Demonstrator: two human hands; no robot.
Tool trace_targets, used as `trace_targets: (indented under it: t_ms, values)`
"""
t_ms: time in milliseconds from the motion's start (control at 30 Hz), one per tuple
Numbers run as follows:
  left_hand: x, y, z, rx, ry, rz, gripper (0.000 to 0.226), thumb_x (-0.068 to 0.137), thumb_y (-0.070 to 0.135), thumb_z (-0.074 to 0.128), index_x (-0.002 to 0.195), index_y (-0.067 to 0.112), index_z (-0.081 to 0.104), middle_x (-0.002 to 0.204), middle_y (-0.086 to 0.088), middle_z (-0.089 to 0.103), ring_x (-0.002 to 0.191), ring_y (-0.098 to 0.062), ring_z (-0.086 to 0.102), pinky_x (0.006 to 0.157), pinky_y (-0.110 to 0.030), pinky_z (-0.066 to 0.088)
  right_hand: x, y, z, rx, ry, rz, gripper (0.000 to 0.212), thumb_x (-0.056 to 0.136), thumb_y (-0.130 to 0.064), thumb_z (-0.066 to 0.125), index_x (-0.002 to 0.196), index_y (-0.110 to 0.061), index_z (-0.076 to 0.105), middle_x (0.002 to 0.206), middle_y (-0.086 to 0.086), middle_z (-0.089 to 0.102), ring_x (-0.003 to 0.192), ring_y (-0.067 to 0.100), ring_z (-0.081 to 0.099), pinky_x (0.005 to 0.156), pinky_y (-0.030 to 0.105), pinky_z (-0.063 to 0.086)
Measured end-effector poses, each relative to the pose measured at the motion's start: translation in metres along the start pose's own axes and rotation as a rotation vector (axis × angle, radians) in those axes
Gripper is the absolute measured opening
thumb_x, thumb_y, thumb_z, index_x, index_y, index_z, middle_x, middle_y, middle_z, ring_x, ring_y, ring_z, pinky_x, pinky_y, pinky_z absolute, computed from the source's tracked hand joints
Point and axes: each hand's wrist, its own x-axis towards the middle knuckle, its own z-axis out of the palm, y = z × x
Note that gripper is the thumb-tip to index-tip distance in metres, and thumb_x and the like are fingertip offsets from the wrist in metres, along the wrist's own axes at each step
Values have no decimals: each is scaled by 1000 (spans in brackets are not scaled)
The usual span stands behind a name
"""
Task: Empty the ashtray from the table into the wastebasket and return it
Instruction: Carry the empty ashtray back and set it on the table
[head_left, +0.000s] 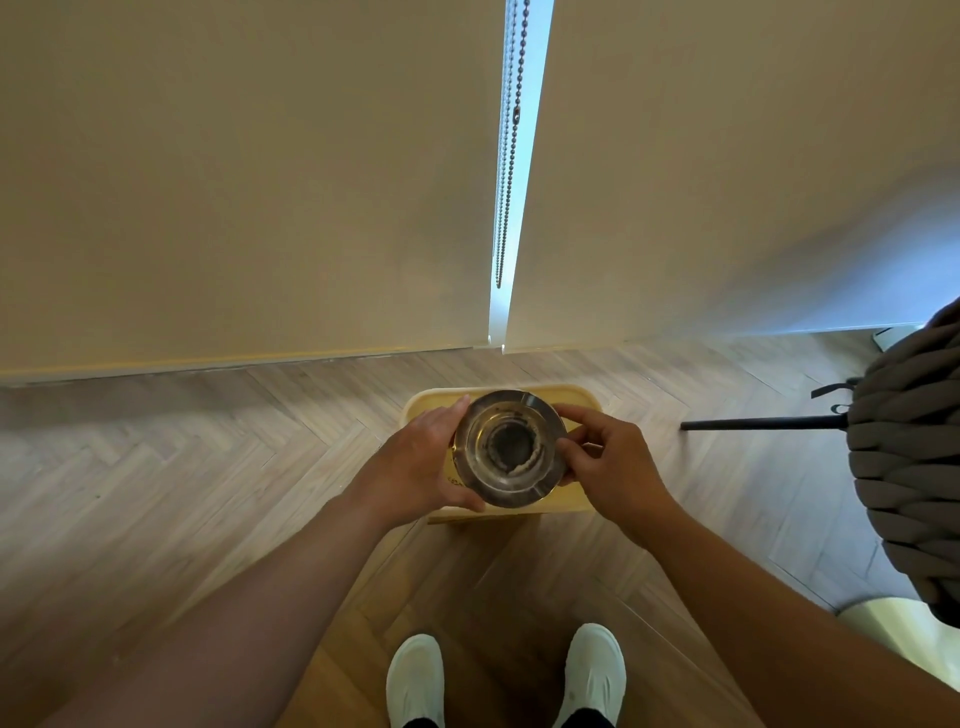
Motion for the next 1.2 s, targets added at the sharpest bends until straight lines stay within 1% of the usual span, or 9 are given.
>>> trace_targets:
  t_ms: [133, 233, 333, 433, 500, 567, 933, 1133, 1200]
  values:
    - [-3, 0, -5, -9, -4, 27, 117, 60, 56, 87, 153, 21, 27, 136, 6, 54, 117, -12, 54, 100, -38, 52, -1, -5, 1, -169, -56, -132, 45, 93, -23, 63, 137, -22, 52, 103, -7, 67, 83, 12, 66, 76, 21, 60]
    - [-5, 1, -8, -10, 10, 48, 113, 57, 69, 80, 150, 24, 33, 133, 9, 56, 113, -9, 55, 98, -36, 53, -3, -6, 1, -176, -132, -211, 61, 82, -38, 73, 136, -23, 48, 120, -9, 61, 99, 11, 62, 79, 11, 55]
    - [-9, 5, -9, -38, 48, 71, 106, 52, 84, 69, 141, 32, 41, 127, 15, 59, 108, -4, 56, 94, -34, 55, -7, -9, 2, -166, -211, -338, 77, 69, -49, 80, 134, -38, 38, 125, -25, 52, 115, 3, 55, 93, 8, 47]
    - [-13, 7, -10, -25, 91, 82, 104, 51, 86, 67, 138, 35, 41, 128, 15, 59, 110, -4, 56, 95, -34, 54, -8, -8, 3, -206, -233, -433, 88, 63, -57, 82, 134, -41, 32, 134, -24, 45, 124, 6, 50, 106, 21, 44]
    - [-15, 8, -11, 6, 101, 83, 106, 52, 85, 67, 140, 32, 40, 132, 12, 58, 115, -8, 56, 99, -36, 52, -8, -4, 1, -306, -239, -425, 99, 59, -61, 82, 138, -42, 25, 140, -13, 42, 129, 15, 45, 111, 38, 41]
    - [-16, 11, -14, 19, 109, 92, 107, 53, 84, 67, 141, 30, 40, 135, 11, 57, 119, -10, 55, 102, -38, 50, -9, -2, -2, -376, -233, -398, 107, 56, -64, 80, 140, -40, 19, 144, -6, 40, 131, 17, 41, 112, 45, 40]
    - [-51, 41, -42, 71, 88, 74, 108, 57, 77, 75, 145, 26, 37, 144, 7, 51, 135, -15, 46, 111, -44, 43, -45, -44, -13, -442, -209, -338, 111, 57, -59, 84, 144, -20, 26, 147, 2, 40, 138, 22, 37, 112, 50, 42]
    - [-89, 62, -63, 85, 72, 27, 114, 53, 77, 76, 146, 27, 34, 149, 4, 47, 139, -18, 43, 113, -45, 41, -79, -75, -13, -585, -237, -249, 126, 59, -60, 82, 152, -11, 14, 164, 5, 15, 154, 25, 2, 122, 52, 23]
    - [-102, 70, -72, 84, 73, 14, 117, 51, 78, 76, 147, 27, 33, 148, 5, 48, 136, -17, 46, 111, -43, 44, -92, -89, -13, -592, -237, -238, 127, 59, -60, 82, 153, -11, 12, 165, 5, 13, 154, 25, -2, 123, 51, 19]
